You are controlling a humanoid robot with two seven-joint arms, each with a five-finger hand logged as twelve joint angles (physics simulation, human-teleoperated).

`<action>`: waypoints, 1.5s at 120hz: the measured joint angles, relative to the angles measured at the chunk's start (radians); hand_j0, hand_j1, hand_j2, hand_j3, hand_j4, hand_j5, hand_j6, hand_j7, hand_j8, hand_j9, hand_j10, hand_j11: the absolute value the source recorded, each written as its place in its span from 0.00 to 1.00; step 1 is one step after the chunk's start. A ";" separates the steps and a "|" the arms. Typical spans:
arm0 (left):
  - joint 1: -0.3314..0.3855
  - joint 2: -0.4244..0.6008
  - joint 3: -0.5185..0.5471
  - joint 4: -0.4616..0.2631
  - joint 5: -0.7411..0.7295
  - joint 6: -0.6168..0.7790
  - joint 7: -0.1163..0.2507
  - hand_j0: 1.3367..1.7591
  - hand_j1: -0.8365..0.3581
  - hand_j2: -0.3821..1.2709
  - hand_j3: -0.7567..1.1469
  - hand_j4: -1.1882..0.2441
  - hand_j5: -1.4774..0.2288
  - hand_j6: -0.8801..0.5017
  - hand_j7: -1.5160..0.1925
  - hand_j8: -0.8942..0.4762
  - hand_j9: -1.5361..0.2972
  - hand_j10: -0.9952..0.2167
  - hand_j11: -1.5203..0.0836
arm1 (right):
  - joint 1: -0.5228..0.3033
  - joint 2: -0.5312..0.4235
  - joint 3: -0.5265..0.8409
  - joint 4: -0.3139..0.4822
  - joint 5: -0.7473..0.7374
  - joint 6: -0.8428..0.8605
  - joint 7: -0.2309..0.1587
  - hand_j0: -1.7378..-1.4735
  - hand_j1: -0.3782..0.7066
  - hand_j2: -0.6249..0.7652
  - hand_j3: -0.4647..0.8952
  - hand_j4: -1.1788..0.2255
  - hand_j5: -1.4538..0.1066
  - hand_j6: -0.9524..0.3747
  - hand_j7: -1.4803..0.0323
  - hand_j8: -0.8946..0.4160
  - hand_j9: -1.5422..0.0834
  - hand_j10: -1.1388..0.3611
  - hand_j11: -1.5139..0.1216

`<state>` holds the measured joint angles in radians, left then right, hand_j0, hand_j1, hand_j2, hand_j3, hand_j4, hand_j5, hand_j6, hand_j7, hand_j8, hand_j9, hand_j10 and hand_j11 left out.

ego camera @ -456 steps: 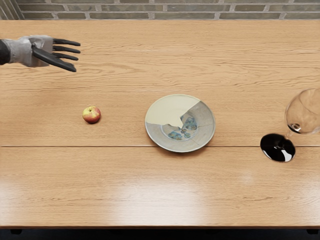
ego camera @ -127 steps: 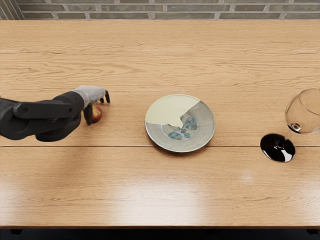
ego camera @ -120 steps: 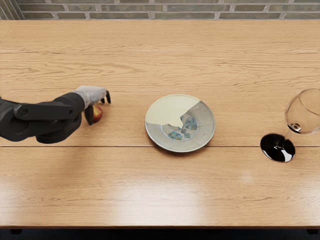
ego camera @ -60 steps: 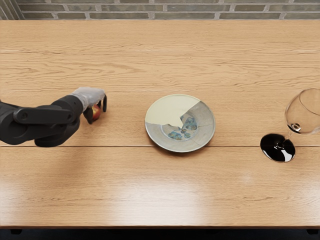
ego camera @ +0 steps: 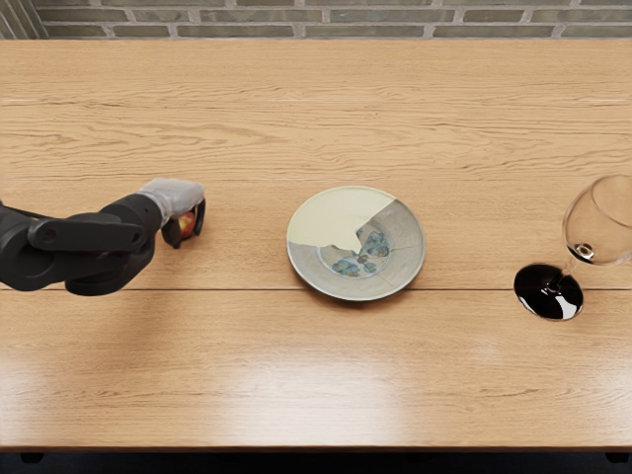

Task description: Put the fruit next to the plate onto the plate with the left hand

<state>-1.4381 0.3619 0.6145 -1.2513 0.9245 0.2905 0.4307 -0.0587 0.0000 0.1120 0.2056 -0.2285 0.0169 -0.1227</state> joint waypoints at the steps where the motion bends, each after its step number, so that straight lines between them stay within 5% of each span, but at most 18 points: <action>1: 0.000 0.000 0.000 0.000 0.000 0.000 0.000 0.65 0.52 0.13 0.66 0.17 0.32 0.29 0.28 0.36 0.24 0.34 0.22 | 0.000 0.000 0.000 0.000 0.000 0.000 0.000 0.30 0.06 0.44 0.34 0.82 0.90 0.69 0.95 0.66 0.92 0.74 0.90; 12: -0.003 0.004 0.002 -0.006 -0.004 -0.004 0.000 0.64 0.52 0.12 0.64 0.16 0.32 0.30 0.29 0.37 0.24 0.35 0.21 | 0.000 0.000 0.000 0.000 0.000 0.000 0.000 0.30 0.06 0.44 0.34 0.82 0.90 0.69 0.95 0.66 0.92 0.74 0.90; 32: -0.057 0.059 0.003 -0.055 -0.023 -0.039 0.000 0.69 0.44 0.36 0.50 0.20 0.26 0.31 0.26 0.37 0.22 0.31 0.20 | 0.000 0.000 0.000 0.000 0.000 0.000 0.000 0.30 0.06 0.44 0.34 0.82 0.90 0.69 0.95 0.66 0.92 0.74 0.90; 44: -0.087 0.064 0.003 -0.093 -0.046 -0.047 0.001 0.70 0.40 0.40 0.46 0.22 0.23 0.35 0.24 0.40 0.21 0.33 0.19 | 0.000 0.000 0.000 0.000 0.000 0.000 0.000 0.30 0.06 0.44 0.34 0.82 0.90 0.69 0.95 0.66 0.92 0.74 0.90; 99: -0.303 -0.011 -0.007 -0.233 -0.257 -0.057 0.000 0.73 0.27 0.64 0.40 0.28 0.12 0.45 0.19 0.48 0.19 0.36 0.21 | 0.000 0.000 0.000 0.000 0.000 0.000 0.000 0.30 0.06 0.44 0.34 0.82 0.90 0.69 0.95 0.66 0.92 0.74 0.90; 125: -0.397 -0.084 -0.009 -0.262 -0.348 -0.054 -0.002 0.74 0.35 0.56 0.40 0.27 0.12 0.42 0.17 0.44 0.19 0.33 0.22 | 0.000 0.000 0.000 0.000 0.000 0.000 0.000 0.30 0.06 0.44 0.34 0.82 0.90 0.69 0.95 0.66 0.92 0.74 0.90; 180: -0.427 -0.316 -0.076 -0.226 -0.412 -0.054 -0.001 0.74 0.41 0.51 0.40 0.27 0.11 0.39 0.18 0.40 0.20 0.28 0.22 | 0.000 0.000 0.000 0.000 0.000 0.000 0.000 0.30 0.06 0.44 0.34 0.82 0.90 0.69 0.95 0.66 0.92 0.74 0.90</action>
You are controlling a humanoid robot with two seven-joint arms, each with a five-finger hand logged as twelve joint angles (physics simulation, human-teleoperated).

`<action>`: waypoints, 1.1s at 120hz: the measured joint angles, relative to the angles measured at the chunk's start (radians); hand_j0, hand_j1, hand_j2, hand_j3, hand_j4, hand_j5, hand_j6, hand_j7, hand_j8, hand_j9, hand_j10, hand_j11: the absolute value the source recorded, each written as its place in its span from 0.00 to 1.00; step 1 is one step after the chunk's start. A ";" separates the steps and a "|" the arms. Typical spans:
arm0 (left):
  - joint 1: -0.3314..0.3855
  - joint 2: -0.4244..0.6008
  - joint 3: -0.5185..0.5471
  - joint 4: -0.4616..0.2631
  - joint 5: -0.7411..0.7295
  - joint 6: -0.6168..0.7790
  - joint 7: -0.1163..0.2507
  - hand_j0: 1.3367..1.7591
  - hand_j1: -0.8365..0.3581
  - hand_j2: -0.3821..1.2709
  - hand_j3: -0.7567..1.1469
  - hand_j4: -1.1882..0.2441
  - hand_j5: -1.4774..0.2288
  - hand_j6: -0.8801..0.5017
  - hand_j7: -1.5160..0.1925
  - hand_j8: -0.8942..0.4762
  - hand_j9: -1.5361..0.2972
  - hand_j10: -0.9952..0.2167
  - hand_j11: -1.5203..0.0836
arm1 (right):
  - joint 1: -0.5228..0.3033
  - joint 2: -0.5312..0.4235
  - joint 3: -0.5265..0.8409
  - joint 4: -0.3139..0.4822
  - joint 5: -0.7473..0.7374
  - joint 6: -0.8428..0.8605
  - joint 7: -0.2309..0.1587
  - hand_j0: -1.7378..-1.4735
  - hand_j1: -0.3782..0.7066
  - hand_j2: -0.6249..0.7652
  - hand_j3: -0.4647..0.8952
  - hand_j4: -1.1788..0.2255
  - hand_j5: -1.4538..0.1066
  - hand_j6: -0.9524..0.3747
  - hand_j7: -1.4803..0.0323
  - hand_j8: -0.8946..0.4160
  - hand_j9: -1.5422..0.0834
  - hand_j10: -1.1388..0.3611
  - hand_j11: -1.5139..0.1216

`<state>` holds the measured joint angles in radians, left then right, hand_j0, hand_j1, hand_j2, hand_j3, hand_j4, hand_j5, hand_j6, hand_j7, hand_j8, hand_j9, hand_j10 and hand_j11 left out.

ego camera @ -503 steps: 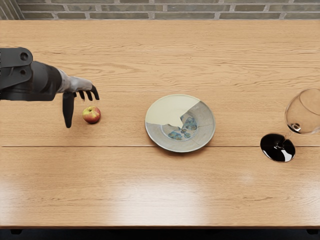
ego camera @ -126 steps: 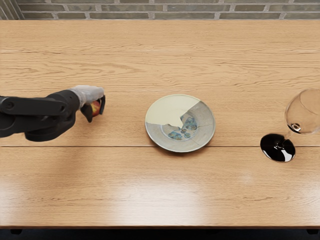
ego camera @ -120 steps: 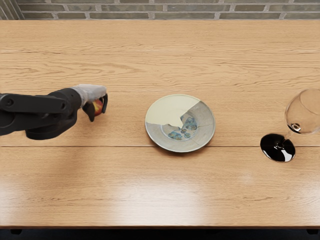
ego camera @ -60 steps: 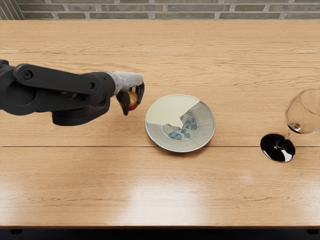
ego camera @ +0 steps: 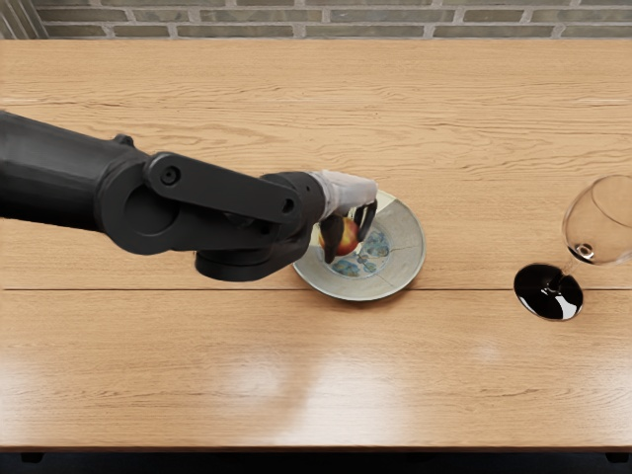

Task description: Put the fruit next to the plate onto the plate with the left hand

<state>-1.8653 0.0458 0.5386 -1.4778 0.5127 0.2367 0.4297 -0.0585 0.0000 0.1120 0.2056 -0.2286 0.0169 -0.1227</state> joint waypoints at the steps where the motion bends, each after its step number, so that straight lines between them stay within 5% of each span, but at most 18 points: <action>1: 0.001 -0.005 0.000 0.002 0.000 0.000 0.000 0.74 0.42 0.51 0.40 0.27 0.12 0.38 0.18 0.40 0.20 0.28 0.22 | 0.000 0.000 0.000 0.000 0.000 0.000 0.000 0.30 0.06 0.44 0.34 0.82 0.90 0.69 0.95 0.66 0.92 0.74 0.90; 48: 0.018 -0.040 -0.003 0.043 -0.001 0.029 0.002 0.74 0.48 0.47 0.40 0.25 0.15 0.33 0.19 0.36 0.20 0.21 0.22 | 0.000 0.000 0.000 0.000 0.000 0.000 0.000 0.30 0.06 0.44 0.34 0.82 0.90 0.69 0.95 0.66 0.92 0.74 0.90; 64: 0.024 -0.046 -0.002 0.059 -0.001 0.039 0.001 0.75 0.49 0.47 0.40 0.31 0.25 0.29 0.28 0.30 0.28 0.18 0.31 | -0.001 0.000 0.000 0.000 0.000 0.000 0.000 0.30 0.06 0.44 0.34 0.82 0.90 0.69 0.95 0.66 0.92 0.74 0.90; 98: 0.025 -0.046 -0.002 0.078 0.001 0.035 0.002 0.76 0.63 0.32 0.40 0.53 0.53 0.38 0.55 0.40 0.53 0.45 0.60 | 0.000 0.000 0.000 0.000 0.000 0.000 0.000 0.30 0.06 0.44 0.34 0.82 0.90 0.69 0.95 0.66 0.92 0.74 0.90; 116: 0.032 -0.045 -0.007 0.078 -0.012 0.027 0.002 0.76 0.68 0.29 0.40 0.59 0.60 0.42 0.63 0.43 0.60 0.53 0.67 | 0.000 0.000 0.000 0.000 0.000 0.000 0.000 0.30 0.06 0.44 0.34 0.82 0.90 0.69 0.95 0.66 0.92 0.74 0.90; 132: 0.075 0.067 -0.065 0.061 -0.058 -0.013 0.001 0.76 0.71 0.28 0.40 0.62 0.64 0.43 0.66 0.45 0.62 0.57 0.70 | 0.000 0.000 0.000 0.000 0.000 0.000 0.000 0.30 0.06 0.44 0.34 0.82 0.90 0.69 0.95 0.66 0.92 0.74 0.90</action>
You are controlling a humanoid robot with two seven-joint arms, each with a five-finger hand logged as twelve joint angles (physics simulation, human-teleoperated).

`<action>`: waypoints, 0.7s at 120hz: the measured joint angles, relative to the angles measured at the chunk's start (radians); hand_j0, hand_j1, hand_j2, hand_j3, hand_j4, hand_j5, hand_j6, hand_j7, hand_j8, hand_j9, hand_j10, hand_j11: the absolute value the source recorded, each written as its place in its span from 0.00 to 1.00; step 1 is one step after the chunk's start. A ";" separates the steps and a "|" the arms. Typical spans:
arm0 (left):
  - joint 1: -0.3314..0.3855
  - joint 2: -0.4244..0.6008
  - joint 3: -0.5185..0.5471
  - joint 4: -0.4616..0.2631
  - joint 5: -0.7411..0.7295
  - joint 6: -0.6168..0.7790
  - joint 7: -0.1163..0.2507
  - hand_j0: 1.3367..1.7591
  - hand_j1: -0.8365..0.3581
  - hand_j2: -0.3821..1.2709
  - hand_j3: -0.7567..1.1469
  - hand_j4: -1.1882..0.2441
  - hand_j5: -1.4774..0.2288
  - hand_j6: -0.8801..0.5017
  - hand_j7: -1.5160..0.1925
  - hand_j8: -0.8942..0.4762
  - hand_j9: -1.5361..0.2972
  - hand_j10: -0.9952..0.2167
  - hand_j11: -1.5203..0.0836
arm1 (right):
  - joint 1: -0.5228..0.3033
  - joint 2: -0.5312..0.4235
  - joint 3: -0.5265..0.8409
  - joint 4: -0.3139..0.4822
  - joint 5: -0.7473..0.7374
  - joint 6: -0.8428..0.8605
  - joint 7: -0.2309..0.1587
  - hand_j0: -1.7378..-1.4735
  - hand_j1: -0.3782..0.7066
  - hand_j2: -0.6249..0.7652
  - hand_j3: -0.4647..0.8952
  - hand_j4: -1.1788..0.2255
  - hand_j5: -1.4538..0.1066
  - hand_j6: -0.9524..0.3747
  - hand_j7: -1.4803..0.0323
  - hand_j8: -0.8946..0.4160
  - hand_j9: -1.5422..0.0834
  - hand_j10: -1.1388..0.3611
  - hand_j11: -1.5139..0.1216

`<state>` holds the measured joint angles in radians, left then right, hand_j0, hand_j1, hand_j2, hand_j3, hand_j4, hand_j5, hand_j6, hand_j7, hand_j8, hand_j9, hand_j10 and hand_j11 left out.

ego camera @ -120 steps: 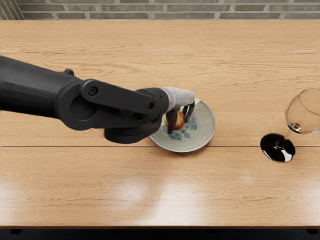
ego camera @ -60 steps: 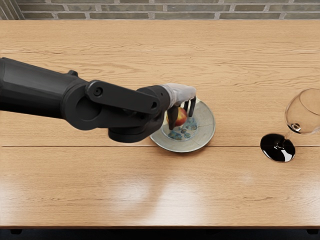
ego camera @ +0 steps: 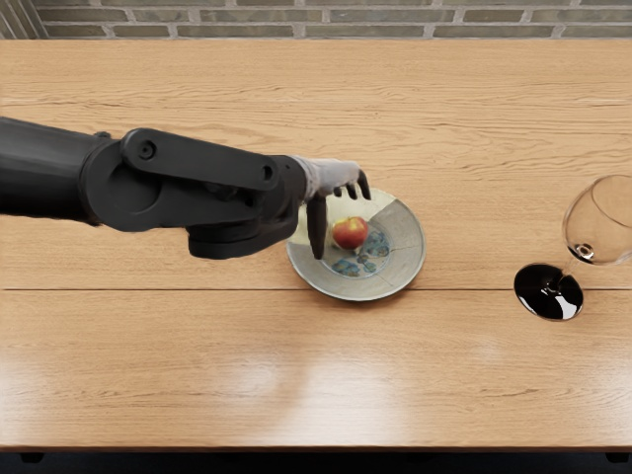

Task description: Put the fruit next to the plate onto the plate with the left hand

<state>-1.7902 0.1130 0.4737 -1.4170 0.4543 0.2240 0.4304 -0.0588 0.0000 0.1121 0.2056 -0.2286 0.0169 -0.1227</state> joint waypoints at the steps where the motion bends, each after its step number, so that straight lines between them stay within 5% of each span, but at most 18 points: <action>1: 0.001 0.009 -0.005 -0.001 -0.006 -0.006 0.000 0.76 0.71 0.28 0.40 0.62 0.64 0.43 0.66 0.45 0.63 0.57 0.71 | 0.000 0.000 0.000 0.000 0.000 0.000 0.000 0.30 0.06 0.44 0.34 0.82 0.90 0.69 0.95 0.66 0.92 0.74 0.90; 14: 0.069 0.167 -0.105 -0.012 -0.051 -0.128 -0.001 0.76 0.72 0.27 0.40 0.63 0.65 0.44 0.67 0.46 0.64 0.59 0.72 | 0.000 0.000 0.000 0.000 0.000 0.000 0.000 0.30 0.06 0.44 0.34 0.82 0.90 0.69 0.95 0.66 0.92 0.74 0.90; 54: 0.468 0.547 -0.630 -0.019 -0.104 -0.676 -0.001 0.76 0.73 0.26 0.40 0.65 0.67 0.45 0.69 0.46 0.65 0.60 0.74 | 0.000 0.000 0.000 0.000 0.000 0.000 0.000 0.30 0.06 0.44 0.34 0.82 0.90 0.69 0.95 0.66 0.92 0.74 0.90; 84: 0.630 0.684 -0.760 0.080 -0.367 -0.821 0.000 0.76 0.74 0.26 0.40 0.65 0.67 0.45 0.69 0.47 0.66 0.61 0.74 | 0.000 0.000 0.000 0.000 0.000 0.000 0.000 0.30 0.06 0.44 0.34 0.82 0.90 0.69 0.95 0.66 0.92 0.74 0.90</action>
<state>-1.1605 0.7970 -0.2859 -1.3372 0.0876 -0.5967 0.4309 -0.0586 0.0000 0.1121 0.2056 -0.2286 0.0169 -0.1227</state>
